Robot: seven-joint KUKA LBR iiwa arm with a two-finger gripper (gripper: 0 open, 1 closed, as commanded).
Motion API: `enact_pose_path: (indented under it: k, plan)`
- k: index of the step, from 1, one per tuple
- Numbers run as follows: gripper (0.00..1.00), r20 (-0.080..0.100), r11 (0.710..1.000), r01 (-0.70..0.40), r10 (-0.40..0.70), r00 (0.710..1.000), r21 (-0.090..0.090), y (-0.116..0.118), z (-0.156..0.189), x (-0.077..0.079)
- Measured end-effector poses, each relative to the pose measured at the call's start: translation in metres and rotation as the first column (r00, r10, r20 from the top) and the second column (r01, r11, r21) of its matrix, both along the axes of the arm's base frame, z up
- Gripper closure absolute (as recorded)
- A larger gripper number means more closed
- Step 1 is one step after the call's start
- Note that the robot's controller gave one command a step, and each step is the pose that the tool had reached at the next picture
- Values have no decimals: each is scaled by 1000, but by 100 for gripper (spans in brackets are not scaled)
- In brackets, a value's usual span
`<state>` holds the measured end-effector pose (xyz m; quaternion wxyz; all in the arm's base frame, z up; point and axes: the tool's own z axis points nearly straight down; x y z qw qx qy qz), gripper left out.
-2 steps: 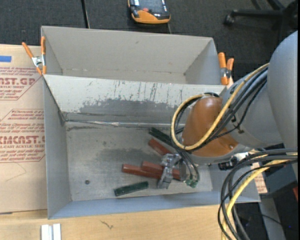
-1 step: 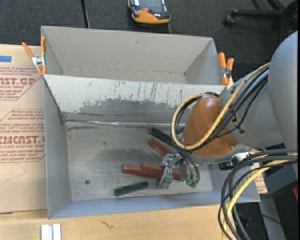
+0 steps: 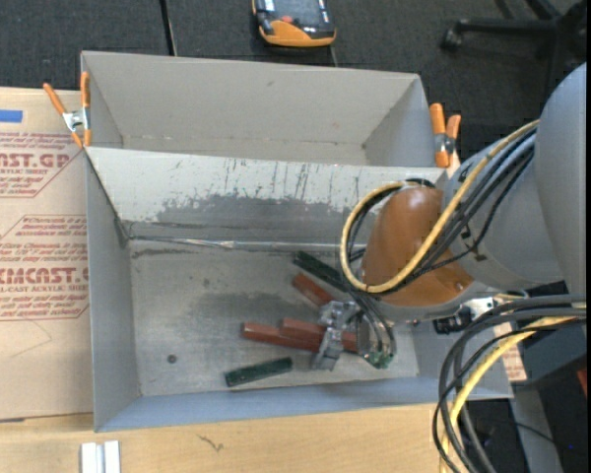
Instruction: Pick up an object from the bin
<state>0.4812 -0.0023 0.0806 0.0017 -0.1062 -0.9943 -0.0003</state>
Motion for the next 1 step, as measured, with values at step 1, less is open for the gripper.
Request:
enact_pose_path:
  k: [1]
  plan:
    - [100, -4, 1000, 0, 0, 1000, 0, 0, 10, -1]
